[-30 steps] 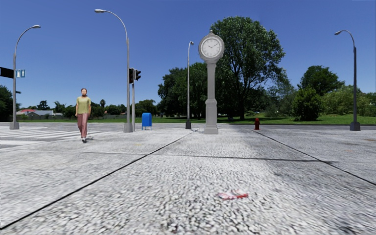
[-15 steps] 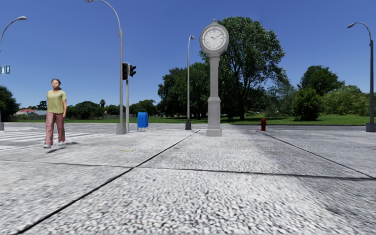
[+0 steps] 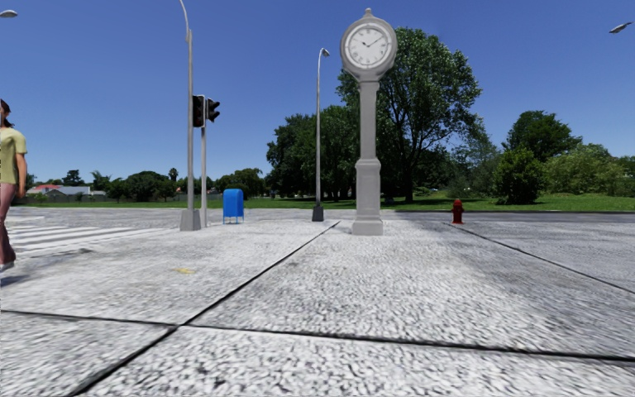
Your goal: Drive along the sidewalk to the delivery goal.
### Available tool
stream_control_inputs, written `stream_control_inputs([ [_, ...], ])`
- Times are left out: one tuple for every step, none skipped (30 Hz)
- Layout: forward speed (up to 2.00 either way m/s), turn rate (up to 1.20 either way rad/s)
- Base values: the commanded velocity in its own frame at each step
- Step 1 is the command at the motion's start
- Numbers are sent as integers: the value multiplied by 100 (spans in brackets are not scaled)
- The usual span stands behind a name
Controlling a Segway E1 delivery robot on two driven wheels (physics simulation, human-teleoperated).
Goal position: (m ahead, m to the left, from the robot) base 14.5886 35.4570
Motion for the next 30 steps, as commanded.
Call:
stream_control_inputs([
  [200,21],
  [200,30],
  [200,38],
  [200,41],
  [200,41],
  [200,45],
  [200,48],
  [200,50],
  [200,50],
  [200,54],
  [200,63],
  [200,63],
  [200,65],
  [200,66],
  [200,66],
  [200,66],
  [200,65],
  [200,61],
  [200,61],
  [200,61],
  [200,60],
  [200,60],
  [200,56],
  [200,56],
  [200,54],
  [200,53],
  [200,53],
  [200,52],
  [200,52],
  [200,49],
])
